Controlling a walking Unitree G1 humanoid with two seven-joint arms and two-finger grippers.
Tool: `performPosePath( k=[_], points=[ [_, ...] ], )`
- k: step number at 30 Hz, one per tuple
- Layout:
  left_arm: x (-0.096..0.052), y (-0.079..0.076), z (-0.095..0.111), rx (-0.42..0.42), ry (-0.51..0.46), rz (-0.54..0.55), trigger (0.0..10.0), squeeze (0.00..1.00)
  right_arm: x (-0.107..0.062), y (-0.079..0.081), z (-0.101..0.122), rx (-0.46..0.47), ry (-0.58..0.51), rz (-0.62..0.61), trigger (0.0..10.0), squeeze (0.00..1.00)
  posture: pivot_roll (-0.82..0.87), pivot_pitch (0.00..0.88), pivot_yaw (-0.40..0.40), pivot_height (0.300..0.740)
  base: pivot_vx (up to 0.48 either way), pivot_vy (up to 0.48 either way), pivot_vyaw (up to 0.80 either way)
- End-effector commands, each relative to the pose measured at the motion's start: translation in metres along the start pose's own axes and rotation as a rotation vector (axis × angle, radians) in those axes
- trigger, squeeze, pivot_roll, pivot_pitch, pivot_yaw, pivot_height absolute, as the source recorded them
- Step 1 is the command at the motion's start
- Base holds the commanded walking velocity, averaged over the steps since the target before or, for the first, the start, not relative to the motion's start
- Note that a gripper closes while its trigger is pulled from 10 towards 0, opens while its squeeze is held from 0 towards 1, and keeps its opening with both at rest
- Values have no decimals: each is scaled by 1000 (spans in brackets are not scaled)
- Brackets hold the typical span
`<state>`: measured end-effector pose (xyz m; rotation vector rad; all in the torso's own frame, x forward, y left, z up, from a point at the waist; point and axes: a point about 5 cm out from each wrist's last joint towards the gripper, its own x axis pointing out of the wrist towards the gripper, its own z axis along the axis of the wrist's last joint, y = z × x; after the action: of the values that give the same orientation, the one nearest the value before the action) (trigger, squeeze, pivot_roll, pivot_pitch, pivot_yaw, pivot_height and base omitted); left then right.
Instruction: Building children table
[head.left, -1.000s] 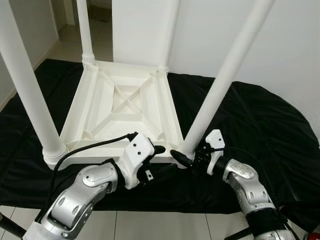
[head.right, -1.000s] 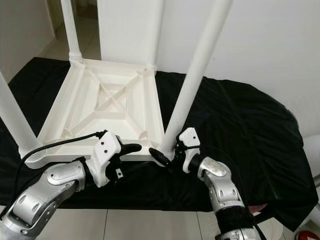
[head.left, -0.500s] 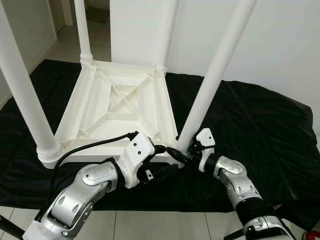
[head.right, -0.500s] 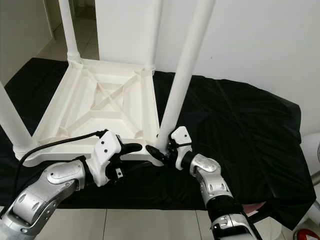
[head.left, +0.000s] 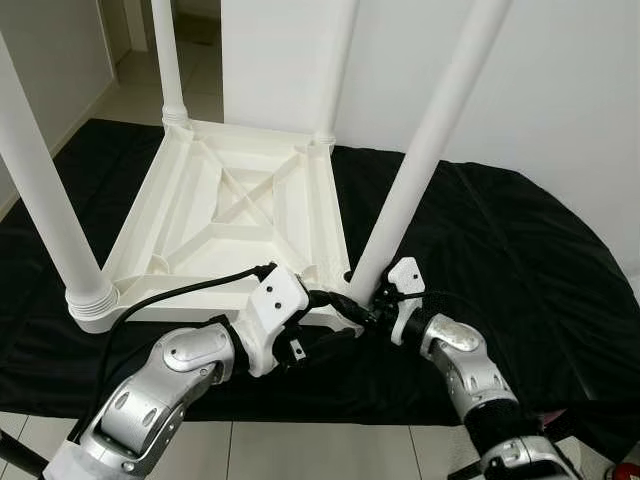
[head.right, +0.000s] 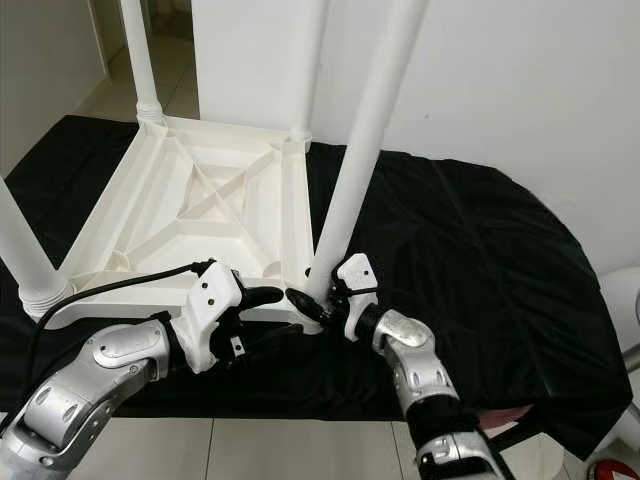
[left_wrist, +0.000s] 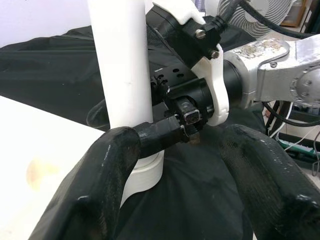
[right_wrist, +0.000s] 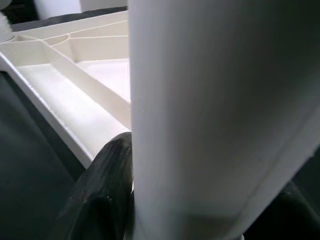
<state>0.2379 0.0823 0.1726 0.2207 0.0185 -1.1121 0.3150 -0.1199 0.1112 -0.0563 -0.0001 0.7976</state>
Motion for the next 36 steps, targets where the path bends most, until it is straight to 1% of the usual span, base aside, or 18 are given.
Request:
performPosePath(
  k=[1, 2, 3, 5, 6, 7, 8, 9, 16, 17, 18, 23, 29, 30, 32, 34, 35, 36],
  points=[
    [1, -3, -1, -2, 5, -43, 10000, 0, -2, 0, -11, 37, 60, -51, 10000, 0, 53, 0, -110, 740, 0, 0, 0],
    [2, -3, -3, 3, 11, -42, 10000, 0, -3, -3, -10, 34, 65, -170, 10000, 0, 53, 0, -110, 740, 0, 0, 0],
    [2, -3, -4, 4, 13, -42, 10000, 0, -4, -4, -10, 34, 66, -207, 10000, 0, 53, 0, -110, 740, 0, 0, 0],
    [2, -3, -4, 4, 13, -42, 10000, 0, -4, -4, -10, 34, 66, -207, 10000, 0, 53, 0, -110, 740, 0, 0, 0],
    [2, -2, -4, 6, 15, -41, 10000, 0, -5, -5, -9, 34, 72, -275, 10000, 0, 45, 0, -112, 740, 0, 0, 0],
    [2, -2, -4, 6, 15, -41, 10000, 0, -5, -5, -9, 34, 72, -275, 10000, 0, 45, 0, -112, 740, 0, 0, 0],
    [3, -2, -4, 7, 14, -39, 10000, 0, -7, -6, -11, 58, 86, -370, 10000, 0, 44, 0, -113, 740, 0, 0, 0],
    [3, 0, -2, 10, 12, -36, 10000, 0, -13, -3, -16, 77, 120, -521, 10000, 0, 45, 0, -115, 740, 0, 0, 0],
    [3, 1, -2, 13, 10, -36, 10000, 0, -17, 10, -16, 72, 128, -612, 10000, 0, 36, 0, -109, 740, 0, 0, 0],
    [3, 1, -2, 16, 14, -41, 10000, 0, -21, 13, -12, 70, 106, -666, 10000, 263, 36, 0, -109, 740, 0, 0, 0],
    [3, 0, -2, 14, 13, -44, 10000, 0, -22, 15, -11, 80, 95, -665, 10000, 1000, 28, 0, -102, 740, 0, 0, 0],
    [4, -1, -3, 13, 11, -55, 10000, 0, -21, 19, -6, 113, 54, -624, 10000, 1000, 24, 0, -102, 740, 0, 0, 0],
    [6, -1, -3, 21, 8, -67, 10000, 0, -29, 14, 5, 97, 8, -566, 10000, 1000, 15, 0, -101, 740, 0, 0, 0],
    [7, -1, -3, 22, 6, -67, 10000, 0, -31, 13, 7, 91, 3, -542, 10000, 0, 13, 0, -105, 740, 0, 0, 0],
    [7, -1, -2, 22, 5, -68, 10000, 0, -32, 13, 10, 88, -1, -527, 10000, 0, 13, 0, -105, 740, 0, 0, 0],
    [8, -2, -3, 22, 3, -68, 10000, 0, -33, 12, 13, 79, -12, -475, 10000, 0, 11, 0, -108, 740, 0, 0, 0],
    [8, -2, -3, 23, 3, -68, 10000, 0, -35, 11, 14, 50, -16, -393, 10000, 0, 10, 0, -108, 740, 0, 0, 0],
    [8, -2, -3, 23, 3, -68, 10000, 0, -35, 11, 14, 50, -16, -393, 10000, 0, 10, 0, -108, 740, 0, 0, 0]
  ],
)
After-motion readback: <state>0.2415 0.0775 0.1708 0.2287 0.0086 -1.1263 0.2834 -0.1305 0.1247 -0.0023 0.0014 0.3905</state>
